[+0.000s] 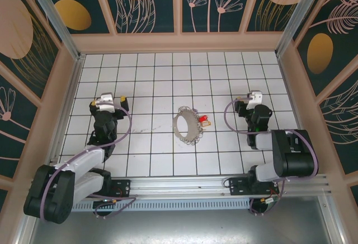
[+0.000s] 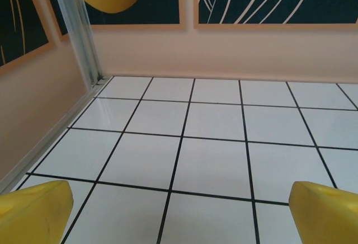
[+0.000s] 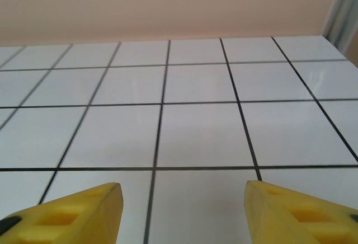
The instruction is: Put the keys on the keyring
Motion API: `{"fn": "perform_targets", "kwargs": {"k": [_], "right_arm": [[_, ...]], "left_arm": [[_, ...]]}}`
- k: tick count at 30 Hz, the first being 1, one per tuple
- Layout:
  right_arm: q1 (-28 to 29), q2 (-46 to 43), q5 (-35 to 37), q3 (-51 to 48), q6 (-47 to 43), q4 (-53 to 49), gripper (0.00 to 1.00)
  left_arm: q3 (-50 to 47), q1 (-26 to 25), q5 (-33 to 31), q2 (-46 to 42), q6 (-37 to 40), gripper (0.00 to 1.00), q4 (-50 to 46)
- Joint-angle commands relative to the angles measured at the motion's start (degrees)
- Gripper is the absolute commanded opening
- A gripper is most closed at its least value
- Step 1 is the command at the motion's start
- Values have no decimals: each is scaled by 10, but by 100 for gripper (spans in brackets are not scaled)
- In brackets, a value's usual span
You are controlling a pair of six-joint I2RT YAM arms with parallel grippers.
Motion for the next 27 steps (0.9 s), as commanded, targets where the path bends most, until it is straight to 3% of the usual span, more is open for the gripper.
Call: {"fn": "perform_targets", "kwargs": {"k": [1,6,10,13,15,19,24,27], "right_arm": [[-7,-2,-38,-40,-2,124,60],[-6,71,-15,-68,3,248,61],[-13,59,34,-6,35,109,63],[-30,64,21,4,51,100,77],[-30,63,22,4,51,100,98],[-30,63,22,5,51,98,99],[-29,64,23,5,51,98,99],[-30,63,23,5,51,98,99]], "left_arm": [[-20,12,1,22,-13,99,77],[-61,21,32,76,4,99,213],[-46,27,71,113,39,98,232],[-40,32,113,126,68,98,237],[-41,40,122,131,70,98,246],[-35,72,166,138,55,99,246],[0,81,171,130,16,96,158],[-25,81,175,115,20,94,189]]}}
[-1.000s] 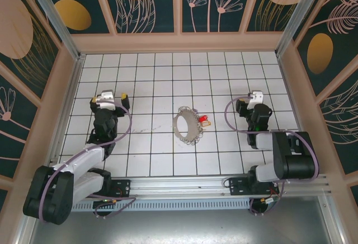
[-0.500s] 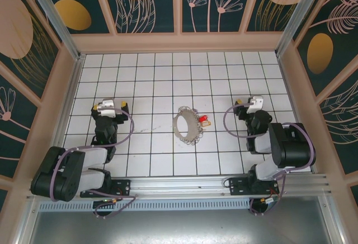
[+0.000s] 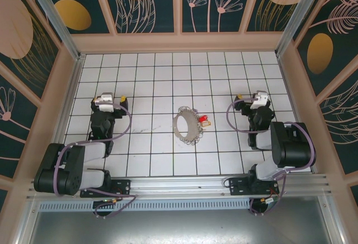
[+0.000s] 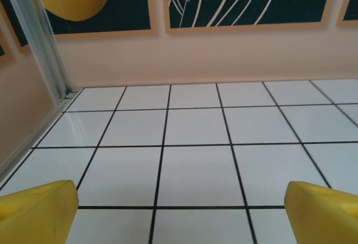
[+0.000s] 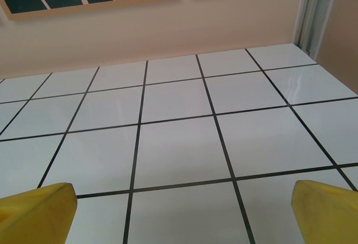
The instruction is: Put the keys on the keyring
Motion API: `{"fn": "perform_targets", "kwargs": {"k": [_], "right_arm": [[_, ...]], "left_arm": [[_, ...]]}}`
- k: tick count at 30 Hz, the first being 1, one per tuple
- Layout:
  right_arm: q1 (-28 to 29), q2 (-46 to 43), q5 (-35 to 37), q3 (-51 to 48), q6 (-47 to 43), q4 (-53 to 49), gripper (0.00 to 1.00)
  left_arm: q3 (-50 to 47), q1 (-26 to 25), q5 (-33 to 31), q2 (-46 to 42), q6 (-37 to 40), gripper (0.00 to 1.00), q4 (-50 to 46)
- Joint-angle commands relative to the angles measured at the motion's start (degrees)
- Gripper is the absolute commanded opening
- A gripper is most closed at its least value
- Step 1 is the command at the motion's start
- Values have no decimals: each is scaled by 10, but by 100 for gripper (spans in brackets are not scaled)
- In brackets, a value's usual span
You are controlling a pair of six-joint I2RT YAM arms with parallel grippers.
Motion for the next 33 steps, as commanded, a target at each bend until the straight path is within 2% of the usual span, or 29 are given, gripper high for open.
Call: {"fn": "perform_targets", "kwargs": {"k": [1,4,8,11,14,16,17,18,21,33], "right_arm": [[-2,3,3,4,12,8,99],[-2,3,3,4,12,8,99],[-2,3,3,4,12,8,99],[-2,2,3,5,12,8,99],[-2,2,3,5,12,8,99],[-1,3,4,4,11,8,99],[-1,2,4,4,12,9,99],[-1,3,3,4,12,8,99],[-2,2,2,5,12,7,99],[-2,2,2,5,12,7,99]], "left_arm": [[-18,4,8,-19,-2,95,20],[-31,4,-9,-12,25,96,58],[-28,8,22,40,23,97,118],[-26,23,46,45,14,97,114],[-53,29,36,66,3,99,184],[-47,31,23,132,-4,98,250],[-34,32,-6,130,-16,98,231],[-4,34,-7,109,-18,99,141],[26,59,-22,119,-57,99,89],[20,60,-22,118,-53,99,101]]}}
